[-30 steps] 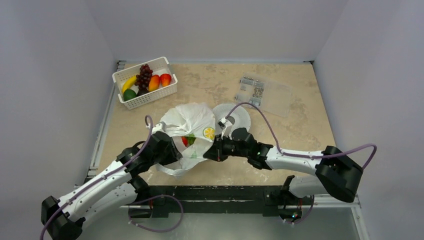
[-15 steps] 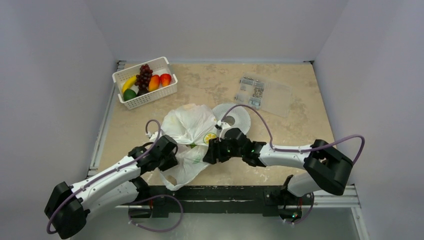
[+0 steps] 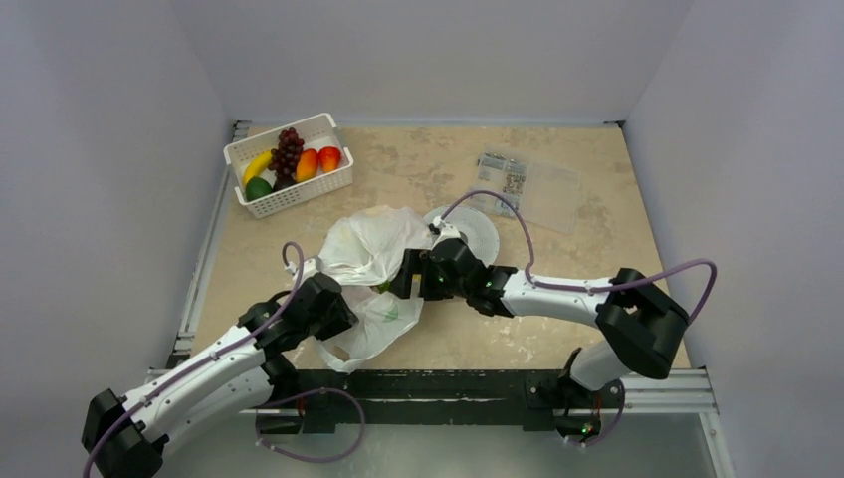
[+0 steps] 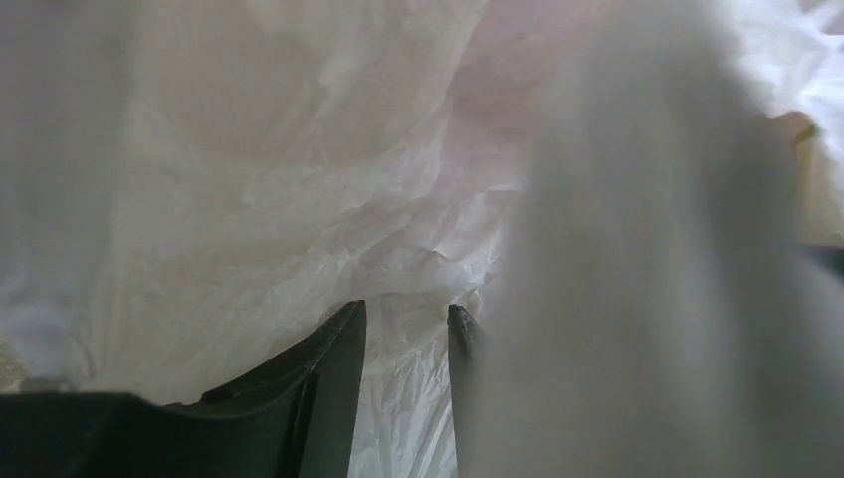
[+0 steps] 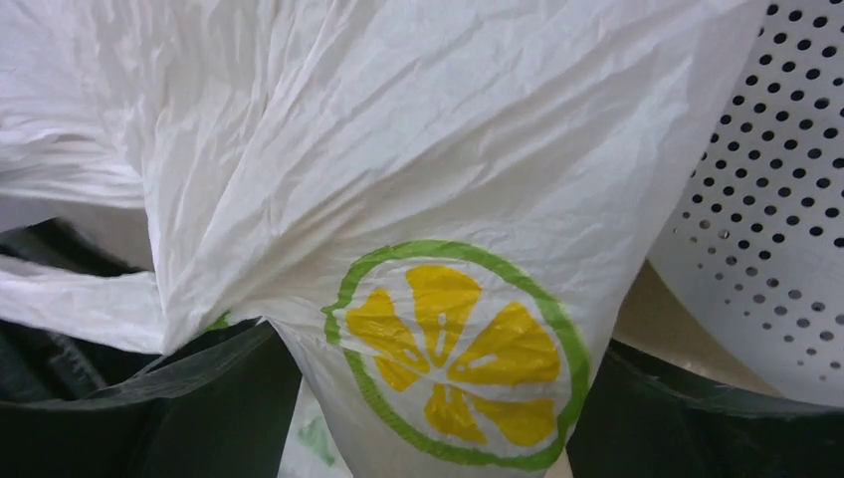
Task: Take the fake fruits out of the plastic bag
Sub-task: Adjust the plastic bag at the center of the board.
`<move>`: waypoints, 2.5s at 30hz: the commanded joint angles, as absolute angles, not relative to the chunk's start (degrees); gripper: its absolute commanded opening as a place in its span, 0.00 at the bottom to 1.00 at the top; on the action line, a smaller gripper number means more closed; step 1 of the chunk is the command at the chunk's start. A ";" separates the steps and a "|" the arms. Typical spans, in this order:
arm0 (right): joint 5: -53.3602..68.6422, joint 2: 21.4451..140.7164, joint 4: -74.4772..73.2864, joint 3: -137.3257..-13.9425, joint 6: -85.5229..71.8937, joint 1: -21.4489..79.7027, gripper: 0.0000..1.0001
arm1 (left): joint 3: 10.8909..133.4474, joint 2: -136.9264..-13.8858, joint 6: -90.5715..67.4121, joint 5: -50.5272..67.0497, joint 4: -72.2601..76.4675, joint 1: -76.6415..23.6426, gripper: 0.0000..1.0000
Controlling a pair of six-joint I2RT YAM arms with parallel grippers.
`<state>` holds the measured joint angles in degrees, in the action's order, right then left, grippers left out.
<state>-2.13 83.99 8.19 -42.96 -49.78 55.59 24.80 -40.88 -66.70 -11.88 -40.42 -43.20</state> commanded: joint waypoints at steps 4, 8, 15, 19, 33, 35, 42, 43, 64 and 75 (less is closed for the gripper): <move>-6.15 86.77 7.51 -44.32 -53.02 56.41 0.49 | 29.06 -35.21 -61.74 -11.68 -42.30 -43.42 0.43; -4.09 84.59 12.25 -40.26 -51.58 56.43 0.23 | 34.77 -33.01 -54.98 -9.43 -43.88 -43.42 0.51; 1.76 83.42 21.46 -36.46 -48.36 56.47 0.00 | 40.49 -37.24 -41.54 11.18 -30.46 -44.11 0.53; 4.12 83.09 22.17 -36.81 -45.36 56.43 0.00 | 41.98 -39.75 -39.54 7.28 -28.13 -47.43 0.59; 4.24 74.35 19.53 -33.80 -38.90 56.63 0.64 | 40.17 -31.76 -48.61 -5.24 -38.51 -47.47 0.72; 5.74 74.91 20.36 -33.90 -38.68 56.80 0.65 | 39.91 -28.92 -49.57 -5.91 -40.45 -47.46 0.74; 5.80 74.26 20.12 -33.17 -38.32 59.53 0.71 | 40.18 -26.57 -52.07 -8.06 -47.20 -47.46 0.75; 5.69 74.27 19.79 -33.09 -38.48 59.77 0.71 | 40.20 -26.89 -52.87 -8.76 -48.05 -47.46 0.75; 3.20 78.89 23.96 -31.05 -37.86 64.94 0.33 | 44.28 -48.20 -44.58 -8.61 -23.22 -47.37 0.00; 0.17 81.30 27.13 -29.21 -36.74 67.38 0.00 | 55.36 -65.30 -45.95 -14.51 -11.05 -33.49 0.00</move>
